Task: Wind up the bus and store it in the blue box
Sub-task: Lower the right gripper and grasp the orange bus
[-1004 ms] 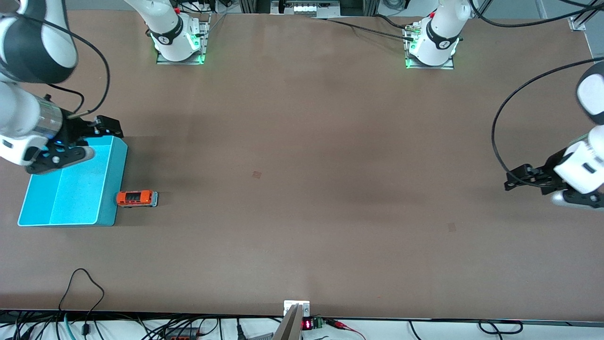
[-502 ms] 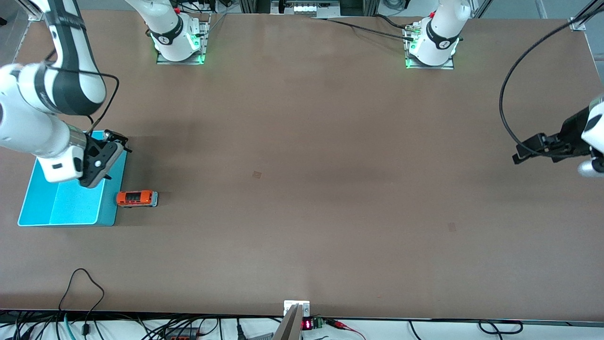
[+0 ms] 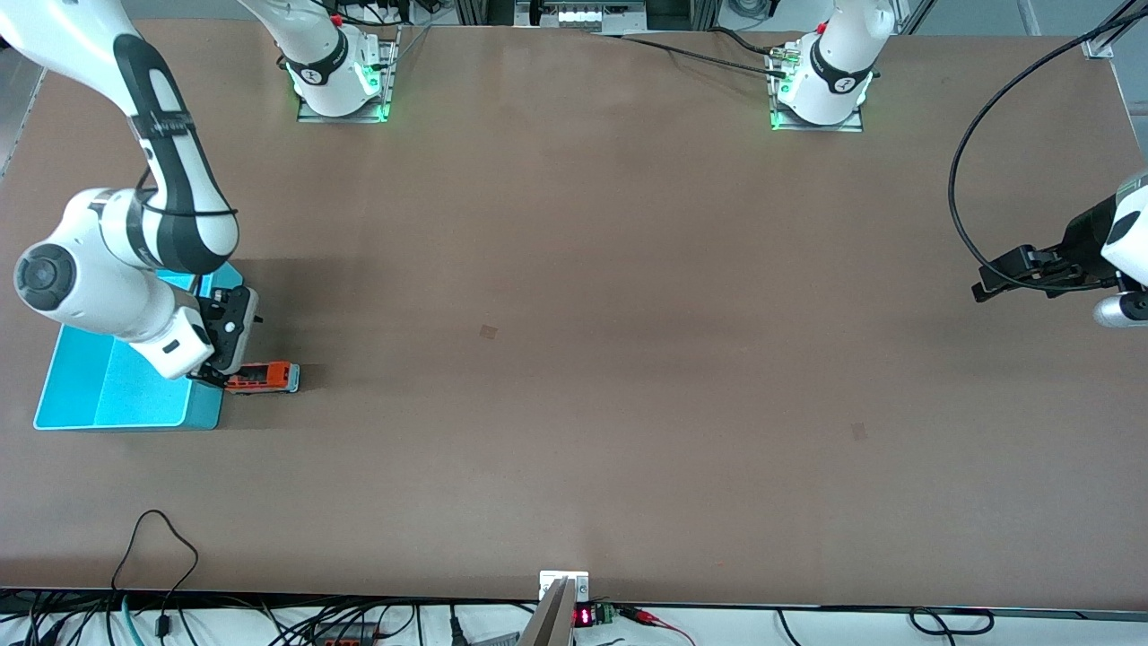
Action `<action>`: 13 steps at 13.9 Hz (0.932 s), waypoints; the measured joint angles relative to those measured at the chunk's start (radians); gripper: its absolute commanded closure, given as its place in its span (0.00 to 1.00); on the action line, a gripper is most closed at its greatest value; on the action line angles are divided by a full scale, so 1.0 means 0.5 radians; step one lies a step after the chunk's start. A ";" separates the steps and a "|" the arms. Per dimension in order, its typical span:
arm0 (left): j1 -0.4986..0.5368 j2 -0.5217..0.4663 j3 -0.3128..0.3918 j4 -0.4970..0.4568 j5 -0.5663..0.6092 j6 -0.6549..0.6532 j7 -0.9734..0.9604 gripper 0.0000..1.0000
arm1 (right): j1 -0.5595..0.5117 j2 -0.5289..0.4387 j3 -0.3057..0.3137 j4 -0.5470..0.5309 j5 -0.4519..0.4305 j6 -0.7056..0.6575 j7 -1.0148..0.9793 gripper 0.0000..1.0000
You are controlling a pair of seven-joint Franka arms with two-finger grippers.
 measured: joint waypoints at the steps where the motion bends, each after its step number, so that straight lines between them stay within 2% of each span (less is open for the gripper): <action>1: 0.001 -0.007 -0.006 -0.007 0.000 -0.001 -0.001 0.00 | -0.003 0.030 0.003 0.000 -0.006 0.045 -0.010 0.00; 6: 0.003 -0.080 -0.041 -0.083 0.006 -0.003 -0.007 0.00 | -0.010 0.143 0.004 0.000 -0.035 0.227 -0.035 0.00; 13: 0.005 -0.084 -0.052 -0.084 0.009 -0.013 -0.007 0.00 | -0.062 0.283 0.004 -0.001 -0.078 0.428 -0.106 0.00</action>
